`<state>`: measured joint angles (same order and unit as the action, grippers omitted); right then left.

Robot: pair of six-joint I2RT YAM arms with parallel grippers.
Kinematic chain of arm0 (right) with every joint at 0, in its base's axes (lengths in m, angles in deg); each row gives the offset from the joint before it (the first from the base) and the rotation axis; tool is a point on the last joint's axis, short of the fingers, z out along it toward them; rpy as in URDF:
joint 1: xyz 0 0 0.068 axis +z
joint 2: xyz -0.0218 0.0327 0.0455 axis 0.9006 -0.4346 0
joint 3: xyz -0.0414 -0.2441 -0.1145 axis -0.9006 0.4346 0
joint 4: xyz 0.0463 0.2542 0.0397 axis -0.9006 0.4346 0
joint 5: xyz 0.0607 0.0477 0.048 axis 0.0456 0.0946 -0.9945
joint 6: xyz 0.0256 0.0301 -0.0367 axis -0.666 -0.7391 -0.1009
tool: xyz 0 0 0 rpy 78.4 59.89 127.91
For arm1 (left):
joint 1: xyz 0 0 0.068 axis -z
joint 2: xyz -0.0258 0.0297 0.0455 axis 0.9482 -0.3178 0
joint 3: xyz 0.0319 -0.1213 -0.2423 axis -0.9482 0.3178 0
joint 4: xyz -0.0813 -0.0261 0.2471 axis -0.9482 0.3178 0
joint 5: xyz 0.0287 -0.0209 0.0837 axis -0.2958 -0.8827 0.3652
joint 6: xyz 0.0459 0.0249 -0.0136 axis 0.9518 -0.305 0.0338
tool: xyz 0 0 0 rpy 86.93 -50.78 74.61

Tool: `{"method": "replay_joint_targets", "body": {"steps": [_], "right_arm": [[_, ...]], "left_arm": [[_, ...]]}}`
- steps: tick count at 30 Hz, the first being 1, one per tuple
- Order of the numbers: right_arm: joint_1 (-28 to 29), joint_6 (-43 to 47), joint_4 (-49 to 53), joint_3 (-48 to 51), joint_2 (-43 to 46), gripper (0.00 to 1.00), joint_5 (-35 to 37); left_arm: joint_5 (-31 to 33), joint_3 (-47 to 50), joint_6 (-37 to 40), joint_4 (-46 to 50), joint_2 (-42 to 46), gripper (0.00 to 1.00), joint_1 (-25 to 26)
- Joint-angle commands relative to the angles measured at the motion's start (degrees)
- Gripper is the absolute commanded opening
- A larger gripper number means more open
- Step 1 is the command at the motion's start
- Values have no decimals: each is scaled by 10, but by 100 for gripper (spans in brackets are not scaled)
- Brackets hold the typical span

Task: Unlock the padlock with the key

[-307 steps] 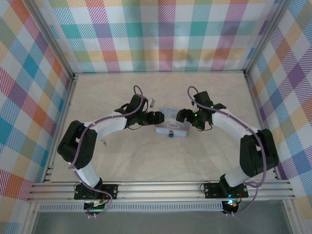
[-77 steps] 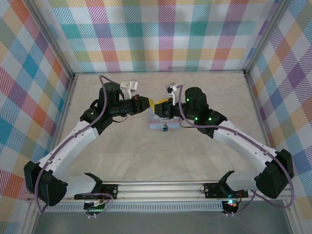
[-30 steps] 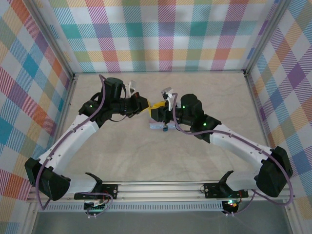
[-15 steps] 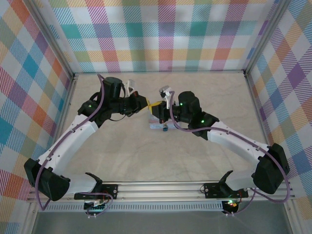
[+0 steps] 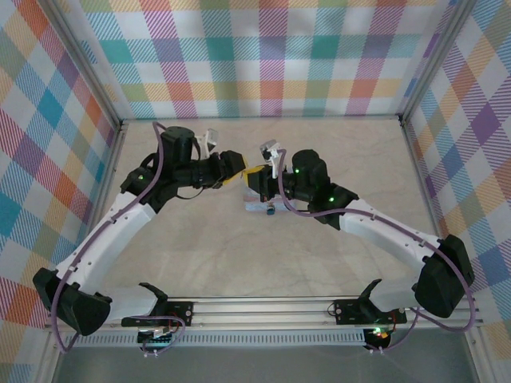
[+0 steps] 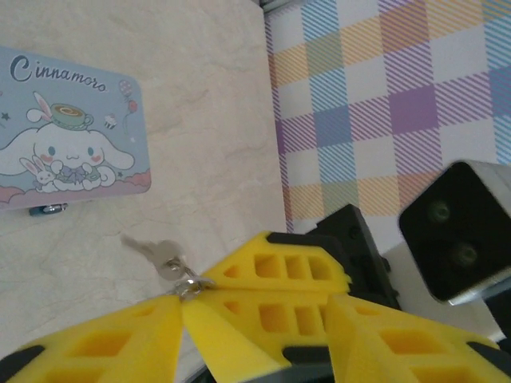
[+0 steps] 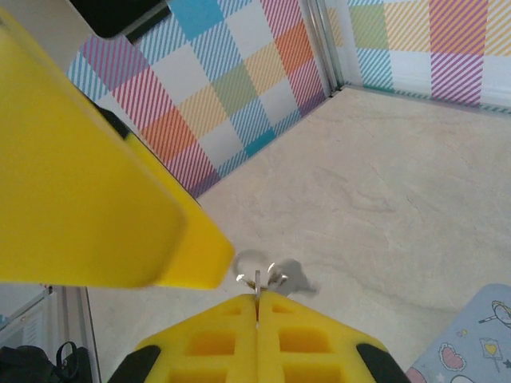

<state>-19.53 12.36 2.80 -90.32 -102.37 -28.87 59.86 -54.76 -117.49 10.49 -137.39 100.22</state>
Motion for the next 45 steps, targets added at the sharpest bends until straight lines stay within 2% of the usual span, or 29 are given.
{"method": "replay_joint_targets", "body": {"steps": [1, 3, 5, 7, 12, 15, 20, 23, 28, 32, 37, 41, 43, 45], "right_arm": [[2, 3, -26, 14, 24, 0, -14], [-3, -4, -22, 18, 32, 0, -22], [-10, -18, -13, 18, 40, 0, -34], [-14, -28, -9, 20, 51, 0, -54], [-31, -52, 62, -6, 72, 0, -108], [-50, -75, 148, -53, 68, 0, -154], [-78, -98, 354, -162, 29, 0, -231], [-81, -90, 474, -223, -3, 0, -242], [-83, -91, 534, -251, -27, 0, -278], [-89, -109, 522, -251, -29, 0, -316], [-98, -137, 487, -240, -23, 0, -342], [-100, -167, 428, -216, -9, 0, -352], [-103, -183, 405, -211, -6, 0, -359], [-104, -198, 386, -207, -2, 0, -363]], "left_arm": [[-6, 3, 7, -13, 27, 58, -13], [-2, 7, 13, -12, 35, 59, -21], [2, 15, 21, -16, 44, 67, -29], [7, 28, 35, -27, 53, 70, -36], [-23, 92, 72, -122, 82, 79, -45], [-43, 129, 98, -188, 99, 82, -45], [-81, 183, 104, -267, 111, 85, -45], [-105, 217, 95, -325, 116, 93, -46], [-134, 264, 76, -410, 122, 92, -46], [-133, 316, 69, -476, 142, 90, -46], [-154, 365, 28, -585, 144, 77, -45], [-172, 374, 2, -641, 132, 73, -43], [-182, 377, -15, -674, 123, 63, -42], [-196, 378, -28, -705, 116, 61, -39]]}}
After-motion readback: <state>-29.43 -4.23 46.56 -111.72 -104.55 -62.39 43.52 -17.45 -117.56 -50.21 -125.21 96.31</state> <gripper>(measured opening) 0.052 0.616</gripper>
